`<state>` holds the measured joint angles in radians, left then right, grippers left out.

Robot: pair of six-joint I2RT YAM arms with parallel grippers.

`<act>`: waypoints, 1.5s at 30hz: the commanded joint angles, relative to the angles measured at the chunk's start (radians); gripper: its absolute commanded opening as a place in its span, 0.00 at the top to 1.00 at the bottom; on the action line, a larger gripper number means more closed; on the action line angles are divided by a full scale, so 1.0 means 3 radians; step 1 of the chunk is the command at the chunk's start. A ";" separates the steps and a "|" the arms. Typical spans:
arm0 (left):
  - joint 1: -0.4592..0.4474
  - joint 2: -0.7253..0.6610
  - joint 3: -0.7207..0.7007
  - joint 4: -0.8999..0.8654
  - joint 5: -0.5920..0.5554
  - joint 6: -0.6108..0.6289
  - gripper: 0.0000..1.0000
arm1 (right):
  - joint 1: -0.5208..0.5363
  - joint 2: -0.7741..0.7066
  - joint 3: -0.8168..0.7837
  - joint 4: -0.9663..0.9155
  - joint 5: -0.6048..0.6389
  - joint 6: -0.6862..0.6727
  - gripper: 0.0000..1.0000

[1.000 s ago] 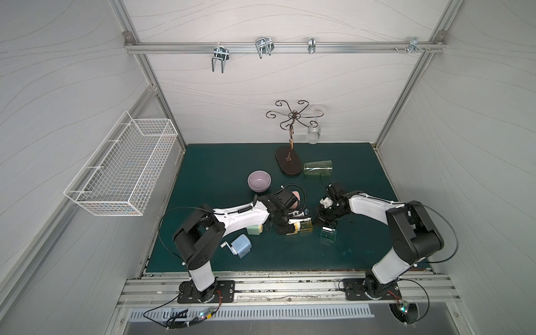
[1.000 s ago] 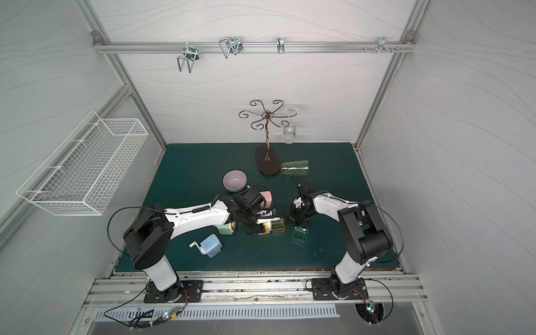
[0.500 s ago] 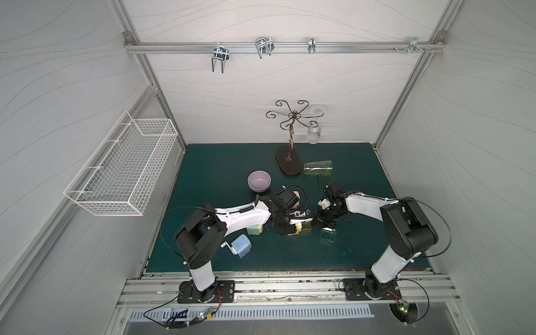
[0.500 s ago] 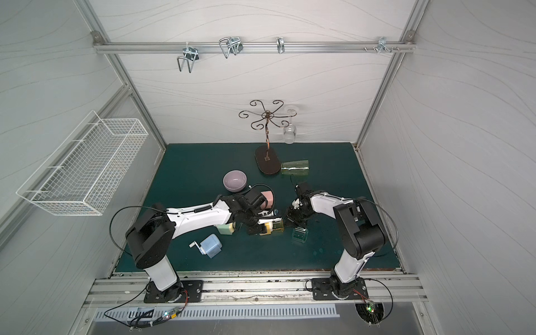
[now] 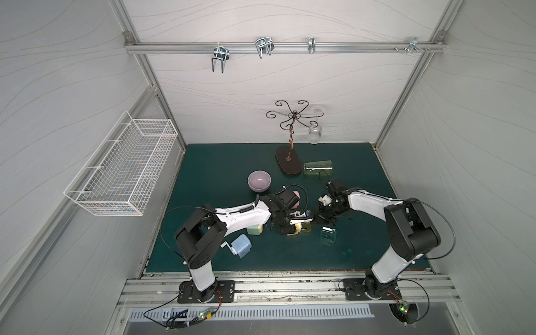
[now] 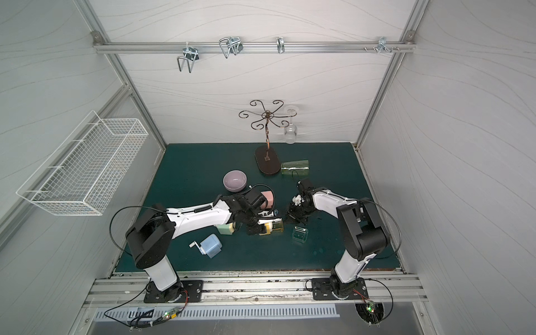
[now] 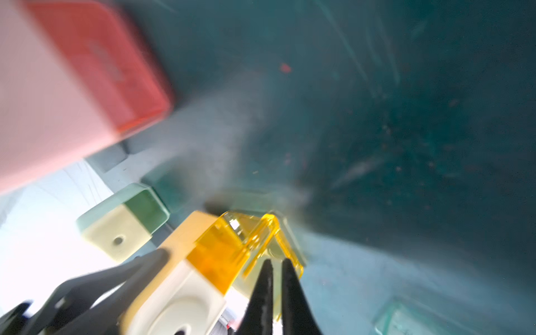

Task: Put the tray back into the pencil sharpener
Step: Close the container of the pencil sharpener.

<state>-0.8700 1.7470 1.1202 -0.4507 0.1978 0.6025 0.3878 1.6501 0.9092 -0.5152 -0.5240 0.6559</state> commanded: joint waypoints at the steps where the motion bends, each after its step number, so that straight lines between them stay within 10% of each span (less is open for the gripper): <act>1: -0.0030 0.0091 0.0083 0.0067 -0.0020 0.0093 0.88 | -0.0085 -0.0170 0.0073 -0.0314 0.0054 -0.0192 0.83; 14: -0.0027 0.0080 0.0076 0.0067 -0.0004 0.0088 0.88 | 0.0113 0.0071 -0.0021 -0.0047 -0.0279 -0.0149 0.66; 45: -0.0031 0.0111 0.0124 0.0053 -0.0034 0.0102 0.88 | 0.0219 0.0119 0.0012 -0.0203 -0.0215 -0.0333 0.84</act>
<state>-0.8719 1.7473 1.1221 -0.4522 0.1944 0.6094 0.4332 1.6787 0.8997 -0.5346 -0.5819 0.5873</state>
